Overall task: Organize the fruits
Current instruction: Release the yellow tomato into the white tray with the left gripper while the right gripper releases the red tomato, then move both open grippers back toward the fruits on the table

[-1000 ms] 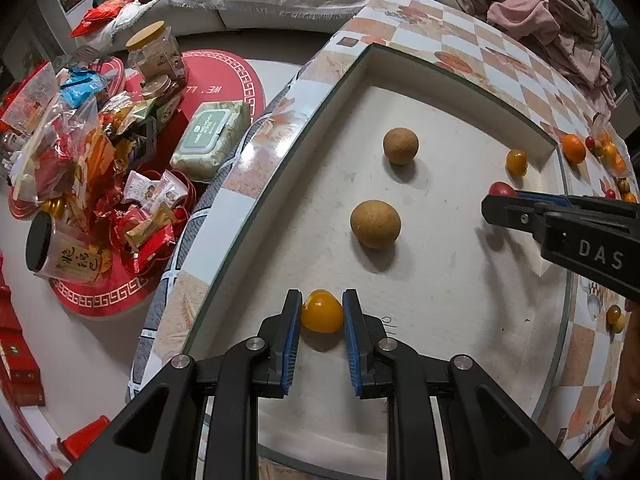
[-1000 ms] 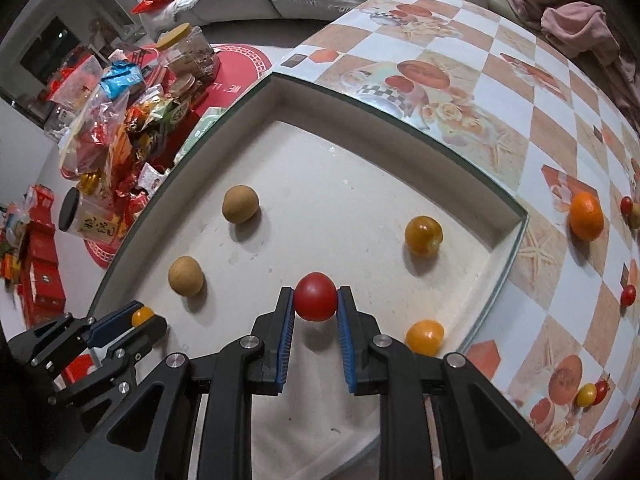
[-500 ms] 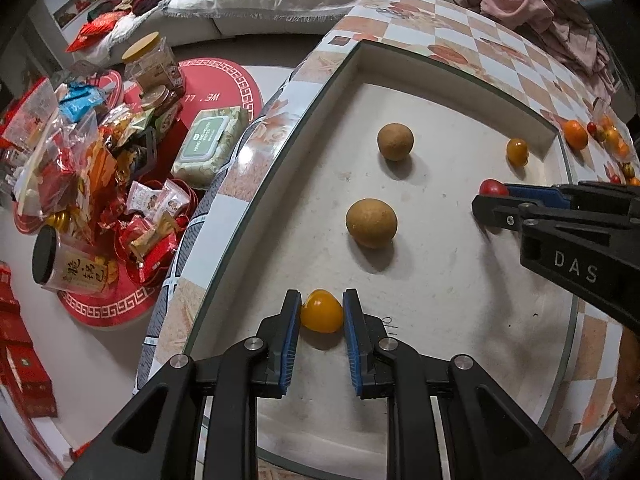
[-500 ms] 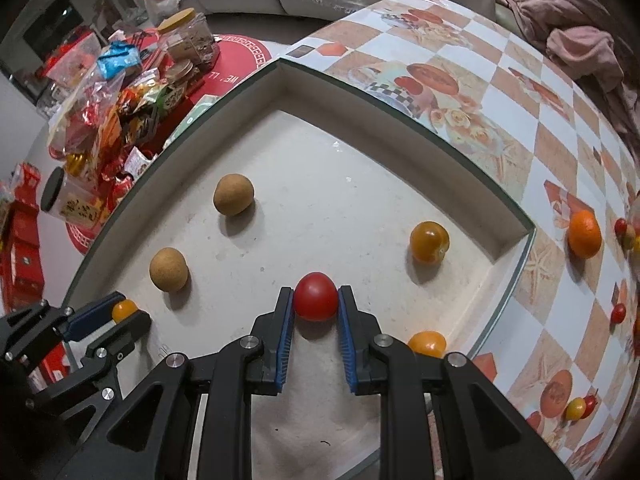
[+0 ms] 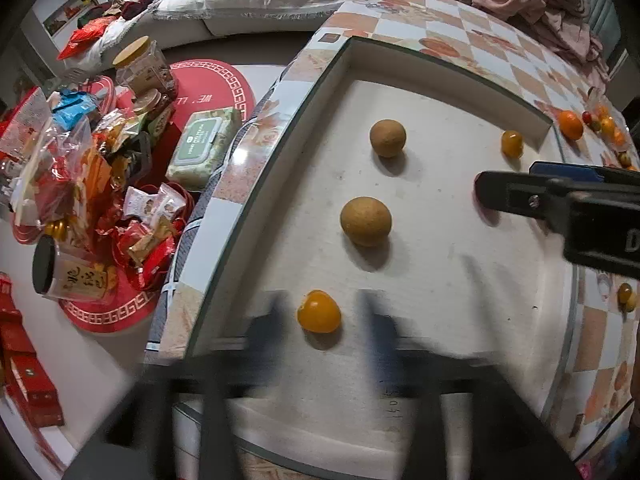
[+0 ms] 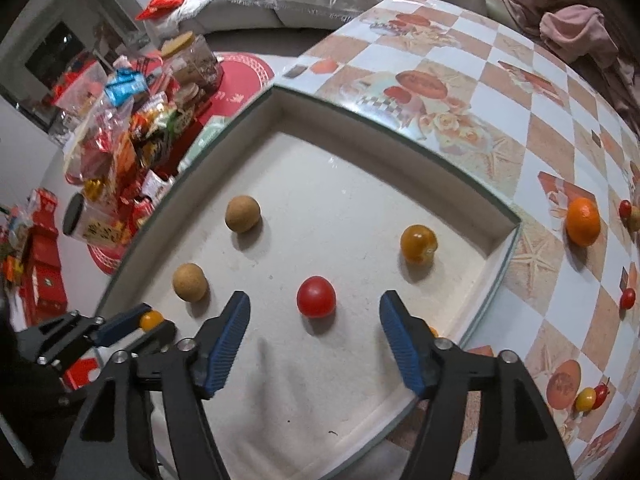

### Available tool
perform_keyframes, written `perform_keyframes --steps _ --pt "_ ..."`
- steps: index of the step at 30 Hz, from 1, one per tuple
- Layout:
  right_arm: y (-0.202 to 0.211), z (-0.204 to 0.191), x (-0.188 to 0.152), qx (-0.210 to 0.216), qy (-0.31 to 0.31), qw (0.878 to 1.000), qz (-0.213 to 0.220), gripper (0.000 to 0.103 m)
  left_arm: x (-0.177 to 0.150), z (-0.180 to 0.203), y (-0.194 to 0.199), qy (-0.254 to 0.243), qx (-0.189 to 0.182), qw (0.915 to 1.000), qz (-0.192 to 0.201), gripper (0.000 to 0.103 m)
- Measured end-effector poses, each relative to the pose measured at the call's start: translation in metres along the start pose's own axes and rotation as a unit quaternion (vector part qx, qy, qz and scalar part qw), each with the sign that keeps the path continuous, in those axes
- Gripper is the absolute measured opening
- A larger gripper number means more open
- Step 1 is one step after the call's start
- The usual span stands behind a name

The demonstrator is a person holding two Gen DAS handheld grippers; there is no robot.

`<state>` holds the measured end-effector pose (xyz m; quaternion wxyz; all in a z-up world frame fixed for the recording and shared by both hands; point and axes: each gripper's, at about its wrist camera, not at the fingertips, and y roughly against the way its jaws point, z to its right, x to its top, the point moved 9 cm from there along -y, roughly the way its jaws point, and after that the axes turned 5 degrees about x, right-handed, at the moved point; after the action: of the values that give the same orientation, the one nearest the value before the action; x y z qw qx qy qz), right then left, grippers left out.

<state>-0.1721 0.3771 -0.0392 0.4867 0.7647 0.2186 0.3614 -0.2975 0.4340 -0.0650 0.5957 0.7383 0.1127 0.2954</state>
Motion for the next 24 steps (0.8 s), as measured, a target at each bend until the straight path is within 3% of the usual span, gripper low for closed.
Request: perform_keyframes --steps 2,7,12,18,24 --pt "0.007 0.001 0.001 0.005 -0.005 1.000 0.007 0.074 0.004 -0.002 0.009 0.001 0.008 0.9995 0.030 0.085" --pt "0.020 0.002 0.001 0.009 -0.015 1.000 0.022 0.074 0.001 0.004 0.007 -0.018 0.007 0.9998 0.007 0.085" --pt "0.043 0.016 -0.007 0.003 -0.033 0.999 0.041 0.078 0.005 0.019 0.018 -0.038 0.006 0.9992 0.014 0.085" --pt "0.072 0.055 -0.028 -0.018 -0.078 0.995 0.057 0.078 0.019 0.057 0.034 -0.077 -0.010 0.9965 0.030 0.085" --pt "0.103 0.121 -0.071 -0.062 -0.145 0.985 0.064 0.078 0.036 0.115 0.053 -0.122 -0.040 0.9904 0.052 0.085"
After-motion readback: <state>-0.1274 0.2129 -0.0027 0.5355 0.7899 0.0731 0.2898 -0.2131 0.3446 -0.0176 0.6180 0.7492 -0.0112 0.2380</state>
